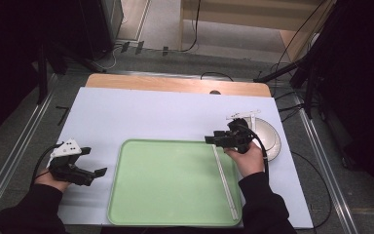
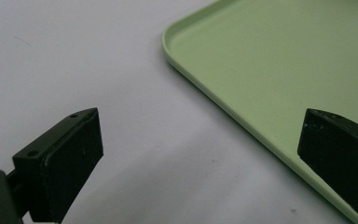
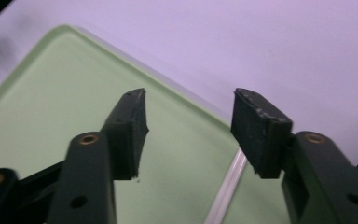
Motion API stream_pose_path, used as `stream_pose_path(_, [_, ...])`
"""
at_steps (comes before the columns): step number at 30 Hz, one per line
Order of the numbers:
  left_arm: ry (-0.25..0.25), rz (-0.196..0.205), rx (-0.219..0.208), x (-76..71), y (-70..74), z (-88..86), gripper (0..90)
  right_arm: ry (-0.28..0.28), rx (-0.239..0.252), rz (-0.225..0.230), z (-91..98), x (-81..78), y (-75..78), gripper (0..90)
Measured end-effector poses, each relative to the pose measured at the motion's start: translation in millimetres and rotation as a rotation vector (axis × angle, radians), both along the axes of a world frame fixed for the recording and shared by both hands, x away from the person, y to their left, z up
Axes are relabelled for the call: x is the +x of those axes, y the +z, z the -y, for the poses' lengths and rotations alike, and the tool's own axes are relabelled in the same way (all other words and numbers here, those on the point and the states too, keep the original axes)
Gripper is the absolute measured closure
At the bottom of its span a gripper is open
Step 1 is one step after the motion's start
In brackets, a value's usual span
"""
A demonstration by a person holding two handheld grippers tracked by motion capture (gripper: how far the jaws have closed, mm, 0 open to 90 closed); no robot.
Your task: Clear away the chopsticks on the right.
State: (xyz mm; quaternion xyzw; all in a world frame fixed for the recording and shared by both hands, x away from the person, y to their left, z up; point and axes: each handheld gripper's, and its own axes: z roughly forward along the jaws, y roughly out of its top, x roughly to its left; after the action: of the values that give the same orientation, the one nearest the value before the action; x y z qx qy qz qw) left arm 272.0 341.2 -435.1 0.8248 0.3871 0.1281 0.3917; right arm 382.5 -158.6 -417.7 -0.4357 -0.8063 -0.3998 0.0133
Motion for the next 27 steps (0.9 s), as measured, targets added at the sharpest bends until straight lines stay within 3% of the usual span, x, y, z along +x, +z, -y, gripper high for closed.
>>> stream_pose_path(8, [0.002,-0.001,0.007,-0.8,-0.3,-1.1,0.0,0.013,0.022,0.062,7.9,1.0,24.2,31.7])
stream_pose_path(12, [-0.004,-0.004,0.014,-1.0,-1.0,0.4,0.0,0.022,0.037,0.049,13.7,3.0,30.0,25.6])
stream_pose_path(14, [-0.005,-0.003,0.013,-1.1,-1.1,0.7,0.0,0.003,0.035,0.037,17.7,4.8,30.7,25.7])
stream_pose_path(27, [0.002,-0.004,0.034,-7.9,-1.5,-1.9,0.0,-0.069,0.048,0.082,53.0,16.0,42.8,26.9])
